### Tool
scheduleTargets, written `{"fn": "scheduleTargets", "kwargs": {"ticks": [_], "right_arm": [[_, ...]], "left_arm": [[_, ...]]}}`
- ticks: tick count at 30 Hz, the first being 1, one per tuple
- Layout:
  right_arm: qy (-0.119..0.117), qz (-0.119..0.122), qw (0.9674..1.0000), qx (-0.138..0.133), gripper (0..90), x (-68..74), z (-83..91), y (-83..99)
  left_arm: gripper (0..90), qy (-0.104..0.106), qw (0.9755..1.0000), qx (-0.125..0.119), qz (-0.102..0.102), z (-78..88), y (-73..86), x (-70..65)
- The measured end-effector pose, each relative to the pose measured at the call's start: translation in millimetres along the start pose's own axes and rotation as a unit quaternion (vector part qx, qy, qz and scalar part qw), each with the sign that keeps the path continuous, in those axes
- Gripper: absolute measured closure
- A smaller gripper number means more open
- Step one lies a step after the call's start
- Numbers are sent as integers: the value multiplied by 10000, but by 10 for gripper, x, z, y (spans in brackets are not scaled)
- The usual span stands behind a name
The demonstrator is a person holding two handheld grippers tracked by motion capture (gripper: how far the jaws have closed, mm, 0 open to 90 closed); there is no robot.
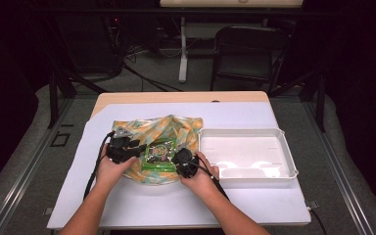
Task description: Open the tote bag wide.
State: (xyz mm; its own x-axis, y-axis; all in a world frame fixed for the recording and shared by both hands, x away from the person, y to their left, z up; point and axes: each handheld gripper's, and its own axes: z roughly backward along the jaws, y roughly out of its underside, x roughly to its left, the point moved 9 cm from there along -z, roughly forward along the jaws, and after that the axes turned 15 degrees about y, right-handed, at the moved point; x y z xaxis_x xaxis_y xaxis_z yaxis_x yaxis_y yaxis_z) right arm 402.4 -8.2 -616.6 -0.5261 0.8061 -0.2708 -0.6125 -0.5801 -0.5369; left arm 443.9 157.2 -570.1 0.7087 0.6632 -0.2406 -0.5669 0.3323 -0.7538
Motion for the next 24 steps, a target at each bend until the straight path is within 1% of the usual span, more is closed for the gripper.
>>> {"fn": "scheduleTargets", "kwargs": {"ticks": [1,2,3,4,5,6,7,8,10,11,13,14,15,16,17,18,19,20,23,24], "right_arm": [[12,-22,10000,-4,804,-4,3,2],[-11,14,10000,44,801,-14,16,10],[-21,-66,10000,-31,795,-13,22,1],[-27,-52,10000,-30,791,-21,35,0],[-34,-128,9999,-96,784,-20,49,-13],[-67,-155,9997,-151,777,-26,68,-27],[-87,-180,9996,-209,773,-36,91,-42],[-108,-170,9996,-216,769,-51,118,-50],[-153,-368,9985,-388,754,-54,154,-92],[-186,-334,9986,-357,746,-69,185,-96],[-231,-396,9980,-435,729,-81,224,-123],[-258,-499,9969,-547,724,-73,233,-149],[-264,-448,9972,-540,717,-85,255,-156],[-284,-440,9968,-598,709,-88,269,-172],[-303,-466,9963,-652,699,-85,283,-187],[-316,-478,9957,-732,689,-83,293,-204],[-318,-453,9955,-775,683,-87,303,-214],[-299,-441,9952,-826,675,-92,307,-225],[-331,-505,9939,-918,656,-92,310,-253],[-331,-539,9935,-949,645,-94,311,-264]], "left_arm": [[617,8,10000,-12,5,2,-6,3],[617,-17,10000,-84,20,-3,-18,7],[617,12,10000,-33,34,4,-16,5],[617,8,10000,-52,61,3,-21,4],[617,12,10000,-51,52,5,-26,5],[617,-3,9999,-99,55,-1,-35,9],[617,36,9999,-66,80,5,-36,4],[615,62,9999,-82,99,5,-41,-1],[613,40,9998,-134,106,4,-51,-8],[612,73,9999,-90,123,12,-49,-18],[612,72,9999,-105,88,20,-60,-18],[612,85,9999,-106,96,23,-64,-23],[612,96,9998,-103,102,25,-66,-28],[614,104,9999,-101,93,25,-69,-32],[623,104,9999,-81,87,26,-68,-36],[628,89,9998,-134,100,17,-74,-42],[634,124,9999,-43,71,28,-67,-49],[637,115,9999,-48,63,28,-69,-52],[642,143,9999,-27,64,32,-73,-63],[642,115,9999,-80,58,25,-82,-59]]}}
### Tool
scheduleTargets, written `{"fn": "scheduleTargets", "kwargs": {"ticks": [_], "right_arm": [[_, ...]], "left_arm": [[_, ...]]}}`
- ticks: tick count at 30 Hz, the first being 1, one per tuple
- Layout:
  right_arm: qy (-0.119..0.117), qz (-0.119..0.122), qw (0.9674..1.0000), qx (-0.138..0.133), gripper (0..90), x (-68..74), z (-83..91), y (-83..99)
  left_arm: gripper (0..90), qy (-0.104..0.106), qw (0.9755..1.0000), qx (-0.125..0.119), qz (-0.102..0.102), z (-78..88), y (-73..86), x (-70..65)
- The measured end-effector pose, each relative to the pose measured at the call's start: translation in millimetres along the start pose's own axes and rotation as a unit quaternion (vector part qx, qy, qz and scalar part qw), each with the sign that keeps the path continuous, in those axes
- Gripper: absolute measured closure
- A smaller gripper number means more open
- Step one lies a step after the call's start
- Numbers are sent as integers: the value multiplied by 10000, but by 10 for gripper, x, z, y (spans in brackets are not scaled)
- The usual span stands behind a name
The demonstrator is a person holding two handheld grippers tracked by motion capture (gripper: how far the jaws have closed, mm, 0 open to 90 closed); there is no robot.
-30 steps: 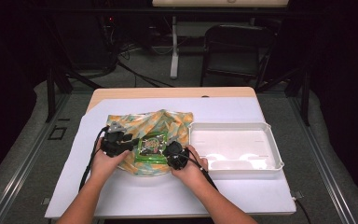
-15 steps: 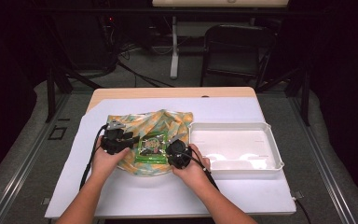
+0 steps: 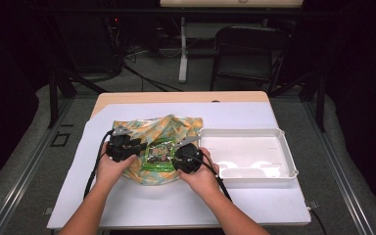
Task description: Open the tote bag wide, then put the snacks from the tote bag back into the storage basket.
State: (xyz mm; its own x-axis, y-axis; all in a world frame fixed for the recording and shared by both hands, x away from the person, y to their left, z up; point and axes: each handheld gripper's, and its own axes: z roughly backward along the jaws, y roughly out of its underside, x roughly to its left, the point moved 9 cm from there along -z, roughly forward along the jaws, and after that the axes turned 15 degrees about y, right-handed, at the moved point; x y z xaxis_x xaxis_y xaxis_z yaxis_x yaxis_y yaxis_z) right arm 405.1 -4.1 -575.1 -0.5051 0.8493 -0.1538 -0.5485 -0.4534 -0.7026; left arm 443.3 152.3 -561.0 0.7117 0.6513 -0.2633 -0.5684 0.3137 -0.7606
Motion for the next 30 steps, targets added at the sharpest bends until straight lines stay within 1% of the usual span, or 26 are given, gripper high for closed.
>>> {"fn": "scheduleTargets", "kwargs": {"ticks": [2,3,5,6,7,8,9,11,14,15,16,17,18,19,21,22,23,24,25,28,29,30], "right_arm": [[3,2,10000,-17,618,-9,1,-18],[8,-74,9999,-85,602,-2,-2,-40],[-13,-45,9999,-127,585,1,2,-65],[-47,-275,9972,-694,574,40,-59,-158],[-59,-286,9966,-765,566,50,-59,-180],[-48,-247,9965,-795,557,51,-60,-194],[-34,-255,9963,-814,548,56,-64,-207],[-31,-299,9951,-940,535,64,-89,-246],[21,-284,9965,-784,509,56,-109,-249],[33,-275,9973,-674,504,54,-119,-240],[47,-293,9976,-624,502,55,-133,-237],[54,-310,9977,-606,502,58,-153,-238],[55,-369,9973,-631,503,61,-175,-248],[24,-240,9997,-93,512,41,-120,-178],[-109,-407,9991,-52,528,54,-134,-192],[-94,-491,9987,-83,534,57,-148,-206],[-64,-436,9990,-44,547,46,-153,-209],[-35,-421,9991,-45,555,43,-160,-219],[-23,-427,9991,-61,565,46,-166,-234],[85,-359,9993,-96,592,34,-195,-266],[119,-343,9993,-83,594,27,-207,-271],[157,-353,9992,-95,598,20,-221,-278]], "left_arm": [[641,28,10000,58,30,7,4,1],[638,41,10000,44,68,2,3,0],[625,83,9999,28,128,-4,3,0],[617,75,9998,-11,159,-11,0,6],[607,58,9998,-31,196,-17,0,12],[599,75,9997,5,220,-18,5,17],[592,136,9995,66,263,-16,15,15],[575,154,9994,58,301,-21,18,25],[557,174,9993,42,322,-27,15,34],[553,193,9993,39,331,-29,15,34],[549,208,9991,23,360,-34,16,31],[543,216,9990,-15,382,-47,13,28],[536,227,9991,7,366,-51,14,30],[531,225,9991,14,356,-56,14,32],[520,267,9988,111,386,-59,31,26],[518,279,9987,141,401,-59,36,25],[512,298,9985,165,431,-59,40,22],[508,269,9986,160,435,-62,41,29],[504,237,9987,110,446,-74,39,36],[497,295,9982,148,494,-82,51,41],[496,298,9981,179,501,-82,58,47],[491,266,9982,156,521,-90,59,55]]}}
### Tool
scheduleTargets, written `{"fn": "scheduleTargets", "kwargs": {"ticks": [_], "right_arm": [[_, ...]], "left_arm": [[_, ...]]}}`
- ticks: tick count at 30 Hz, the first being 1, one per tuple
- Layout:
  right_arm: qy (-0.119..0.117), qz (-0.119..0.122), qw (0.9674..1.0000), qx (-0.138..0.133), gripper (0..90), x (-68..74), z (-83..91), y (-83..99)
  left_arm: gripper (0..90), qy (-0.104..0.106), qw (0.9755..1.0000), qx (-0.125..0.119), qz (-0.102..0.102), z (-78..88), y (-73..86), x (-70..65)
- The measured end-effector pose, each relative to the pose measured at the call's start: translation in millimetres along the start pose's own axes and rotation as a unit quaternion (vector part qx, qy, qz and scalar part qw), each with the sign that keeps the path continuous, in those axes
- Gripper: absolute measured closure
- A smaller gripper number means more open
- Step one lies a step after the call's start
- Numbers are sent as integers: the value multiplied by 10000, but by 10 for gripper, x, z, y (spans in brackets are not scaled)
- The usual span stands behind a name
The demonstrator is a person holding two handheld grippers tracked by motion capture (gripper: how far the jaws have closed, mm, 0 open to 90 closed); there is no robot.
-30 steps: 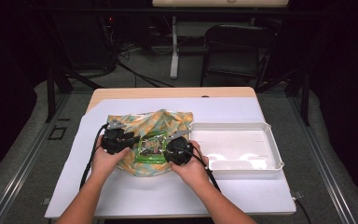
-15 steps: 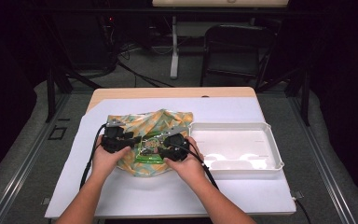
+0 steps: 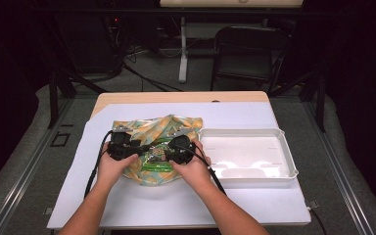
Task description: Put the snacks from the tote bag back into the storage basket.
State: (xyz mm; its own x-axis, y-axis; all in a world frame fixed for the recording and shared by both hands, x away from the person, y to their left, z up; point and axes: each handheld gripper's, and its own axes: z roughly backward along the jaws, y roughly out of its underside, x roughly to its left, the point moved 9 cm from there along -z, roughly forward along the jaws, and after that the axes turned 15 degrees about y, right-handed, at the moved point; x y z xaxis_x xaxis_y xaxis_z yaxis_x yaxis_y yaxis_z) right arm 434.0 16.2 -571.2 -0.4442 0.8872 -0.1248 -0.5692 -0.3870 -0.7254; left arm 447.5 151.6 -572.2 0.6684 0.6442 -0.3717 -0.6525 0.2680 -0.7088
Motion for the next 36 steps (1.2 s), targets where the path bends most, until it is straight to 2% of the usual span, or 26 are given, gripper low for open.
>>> {"fn": "scheduleTargets", "kwargs": {"ticks": [3,6,9,17,24,31,36], "right_arm": [[73,9,10000,50,610,-29,-32,-4],[90,-77,9999,99,619,-54,-64,-2],[32,-234,9996,131,618,-63,-93,-3],[2,-383,9991,159,620,-86,-133,-17],[28,-446,9986,292,630,-99,-171,6],[101,-455,9979,460,679,-105,-217,54],[178,-332,9976,575,685,-95,-257,97]], "left_arm": [[490,-21,10000,20,35,-3,8,18],[495,73,9999,25,132,-14,18,31],[517,92,9998,6,169,-29,20,43],[523,154,9994,19,315,-67,34,76],[519,230,9988,38,424,-92,40,91],[515,296,9980,96,554,-122,62,102],[513,316,9977,144,576,-135,78,111]]}}
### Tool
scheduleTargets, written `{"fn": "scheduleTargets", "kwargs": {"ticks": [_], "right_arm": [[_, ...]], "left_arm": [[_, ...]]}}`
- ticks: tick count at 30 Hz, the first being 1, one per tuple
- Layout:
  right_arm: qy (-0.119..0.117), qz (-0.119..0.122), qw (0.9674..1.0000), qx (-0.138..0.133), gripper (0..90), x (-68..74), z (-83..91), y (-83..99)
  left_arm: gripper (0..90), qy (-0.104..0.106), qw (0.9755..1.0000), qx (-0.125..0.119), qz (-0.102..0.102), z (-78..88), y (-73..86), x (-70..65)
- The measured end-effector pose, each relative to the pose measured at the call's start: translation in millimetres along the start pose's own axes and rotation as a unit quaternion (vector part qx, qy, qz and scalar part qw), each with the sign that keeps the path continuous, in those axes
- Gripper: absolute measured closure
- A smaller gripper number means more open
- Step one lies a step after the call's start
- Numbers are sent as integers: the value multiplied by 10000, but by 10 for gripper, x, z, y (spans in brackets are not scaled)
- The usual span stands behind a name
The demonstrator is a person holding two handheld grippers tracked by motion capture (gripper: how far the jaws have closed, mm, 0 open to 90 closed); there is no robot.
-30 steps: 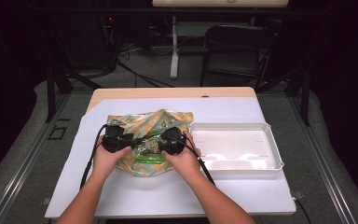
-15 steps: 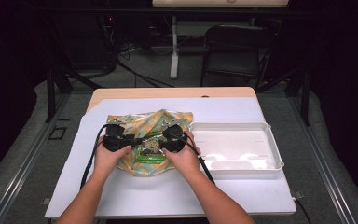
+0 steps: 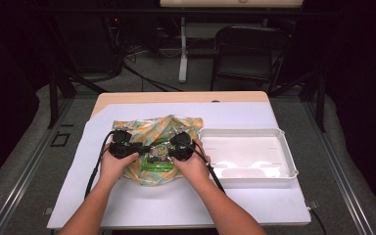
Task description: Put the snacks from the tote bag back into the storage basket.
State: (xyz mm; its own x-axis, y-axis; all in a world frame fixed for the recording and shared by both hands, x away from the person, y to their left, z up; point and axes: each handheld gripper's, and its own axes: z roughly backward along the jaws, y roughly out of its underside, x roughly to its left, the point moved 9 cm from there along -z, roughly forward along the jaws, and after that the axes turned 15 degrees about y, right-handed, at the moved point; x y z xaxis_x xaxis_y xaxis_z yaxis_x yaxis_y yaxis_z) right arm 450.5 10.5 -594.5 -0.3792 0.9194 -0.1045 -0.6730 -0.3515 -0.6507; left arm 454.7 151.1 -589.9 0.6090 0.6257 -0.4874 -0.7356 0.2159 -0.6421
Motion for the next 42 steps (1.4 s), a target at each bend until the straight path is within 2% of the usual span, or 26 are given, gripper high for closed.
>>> {"fn": "scheduleTargets", "kwargs": {"ticks": [8,13,19,30,34,42], "right_arm": [[99,75,9998,155,694,-4,-53,52],[82,91,9998,147,708,11,-58,55],[65,49,9999,98,717,29,-64,60],[26,18,10000,65,718,34,-66,78],[18,28,10000,70,718,35,-69,85],[-21,-59,10000,28,717,44,-74,86]], "left_arm": [[512,96,9999,42,102,-30,20,-3],[504,220,9995,98,211,-52,40,-1],[495,257,9992,177,234,-80,65,7],[491,332,9983,247,403,-130,106,20],[489,320,9983,302,375,-146,121,35],[487,363,9977,341,461,-196,141,41]]}}
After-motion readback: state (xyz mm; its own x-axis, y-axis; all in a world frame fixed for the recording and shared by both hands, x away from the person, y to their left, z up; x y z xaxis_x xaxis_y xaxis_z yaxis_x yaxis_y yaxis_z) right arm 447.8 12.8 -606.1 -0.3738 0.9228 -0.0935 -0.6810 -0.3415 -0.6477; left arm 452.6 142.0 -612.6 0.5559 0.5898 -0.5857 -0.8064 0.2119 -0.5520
